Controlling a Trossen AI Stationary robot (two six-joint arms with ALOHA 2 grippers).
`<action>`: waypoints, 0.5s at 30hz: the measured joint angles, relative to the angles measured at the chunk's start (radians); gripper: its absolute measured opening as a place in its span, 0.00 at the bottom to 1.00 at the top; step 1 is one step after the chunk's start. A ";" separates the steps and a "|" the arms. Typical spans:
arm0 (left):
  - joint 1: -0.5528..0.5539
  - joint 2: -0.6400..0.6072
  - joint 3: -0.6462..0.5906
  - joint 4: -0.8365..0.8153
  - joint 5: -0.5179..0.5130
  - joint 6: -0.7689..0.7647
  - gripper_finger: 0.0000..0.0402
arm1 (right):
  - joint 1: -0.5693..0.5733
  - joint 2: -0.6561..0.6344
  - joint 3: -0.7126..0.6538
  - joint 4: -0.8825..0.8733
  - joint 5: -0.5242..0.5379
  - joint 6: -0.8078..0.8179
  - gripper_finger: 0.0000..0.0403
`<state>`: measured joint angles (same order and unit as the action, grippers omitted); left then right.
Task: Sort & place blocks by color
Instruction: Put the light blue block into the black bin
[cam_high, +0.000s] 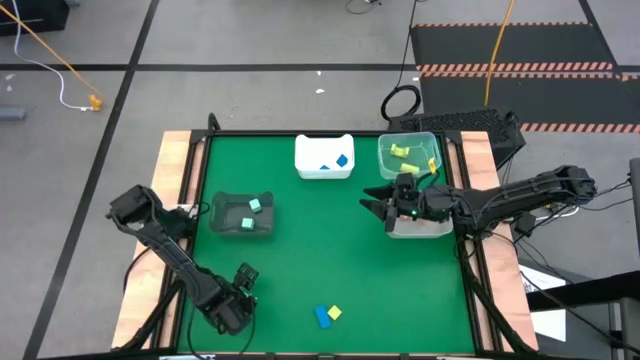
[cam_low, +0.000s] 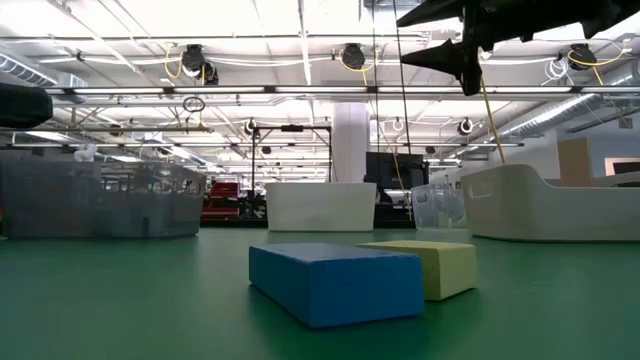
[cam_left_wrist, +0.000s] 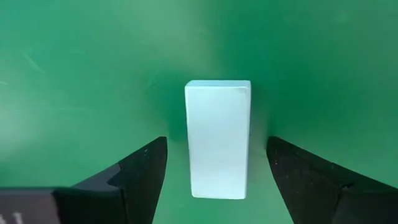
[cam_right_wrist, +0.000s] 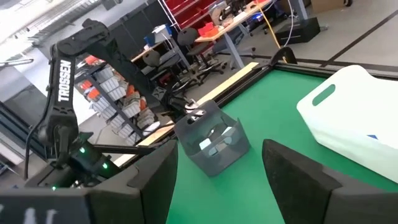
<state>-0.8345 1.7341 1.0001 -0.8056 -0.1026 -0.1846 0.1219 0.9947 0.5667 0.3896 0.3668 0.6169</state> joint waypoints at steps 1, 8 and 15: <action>0.000 0.005 0.002 -0.001 -0.003 -0.010 0.69 | 0.000 0.000 0.000 0.002 0.000 0.000 0.55; 0.003 0.015 0.004 -0.001 -0.008 -0.056 0.67 | 0.000 0.000 0.000 0.002 -0.001 0.012 0.55; 0.003 0.010 0.000 0.015 0.032 -0.127 0.38 | 0.006 0.000 0.000 0.002 -0.004 0.012 0.55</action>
<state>-0.8314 1.7439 1.0004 -0.7904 -0.0707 -0.3112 0.1275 0.9947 0.5667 0.3916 0.3624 0.6289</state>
